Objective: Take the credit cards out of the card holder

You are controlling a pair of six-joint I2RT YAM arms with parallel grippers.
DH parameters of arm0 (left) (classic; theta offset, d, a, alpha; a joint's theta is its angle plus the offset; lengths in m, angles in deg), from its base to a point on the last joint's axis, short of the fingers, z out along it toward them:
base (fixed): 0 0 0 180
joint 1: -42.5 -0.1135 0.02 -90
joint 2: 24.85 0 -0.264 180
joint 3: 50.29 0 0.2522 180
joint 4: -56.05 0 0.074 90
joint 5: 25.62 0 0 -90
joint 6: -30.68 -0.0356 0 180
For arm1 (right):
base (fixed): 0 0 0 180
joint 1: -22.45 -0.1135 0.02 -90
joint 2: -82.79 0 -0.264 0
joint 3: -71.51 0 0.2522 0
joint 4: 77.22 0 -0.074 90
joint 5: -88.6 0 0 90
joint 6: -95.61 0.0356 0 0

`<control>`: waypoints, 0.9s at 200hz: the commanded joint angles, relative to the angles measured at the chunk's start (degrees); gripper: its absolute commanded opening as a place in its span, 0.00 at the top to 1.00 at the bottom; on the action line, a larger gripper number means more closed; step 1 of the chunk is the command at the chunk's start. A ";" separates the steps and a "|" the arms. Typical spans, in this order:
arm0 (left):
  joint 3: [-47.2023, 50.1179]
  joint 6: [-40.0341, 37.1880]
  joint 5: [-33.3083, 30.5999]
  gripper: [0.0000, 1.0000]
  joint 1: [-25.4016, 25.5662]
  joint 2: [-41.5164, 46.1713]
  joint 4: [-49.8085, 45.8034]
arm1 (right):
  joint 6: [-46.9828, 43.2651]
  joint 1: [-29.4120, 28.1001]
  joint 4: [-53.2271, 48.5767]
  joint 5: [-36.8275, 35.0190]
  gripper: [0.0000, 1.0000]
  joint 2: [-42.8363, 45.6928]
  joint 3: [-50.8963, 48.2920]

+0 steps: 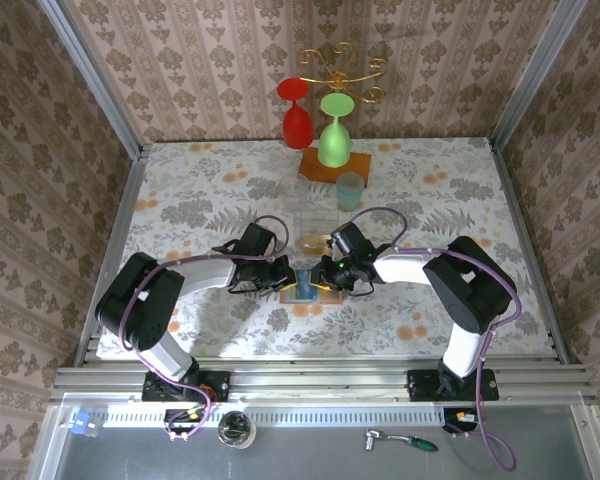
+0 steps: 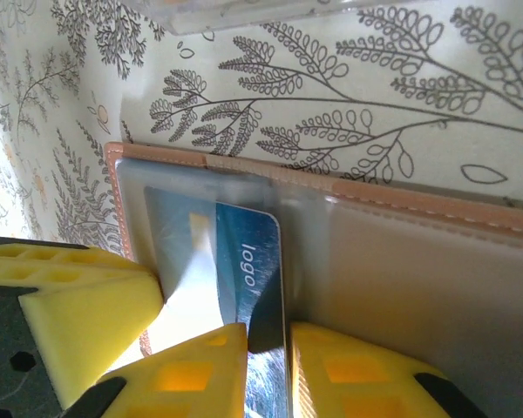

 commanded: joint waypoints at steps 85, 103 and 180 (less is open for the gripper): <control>-0.25 -1.14 -2.37 0.99 0.44 -1.32 -3.18 | 1.96 1.47 3.74 1.75 0.87 0.59 -2.90; -0.31 -1.15 -2.37 0.98 0.43 -1.34 -3.35 | 1.78 2.06 3.49 1.66 0.87 1.60 -3.55; -0.38 -1.13 -2.64 0.98 0.46 -0.97 -3.75 | -0.31 3.94 -0.25 0.86 0.88 6.16 -4.78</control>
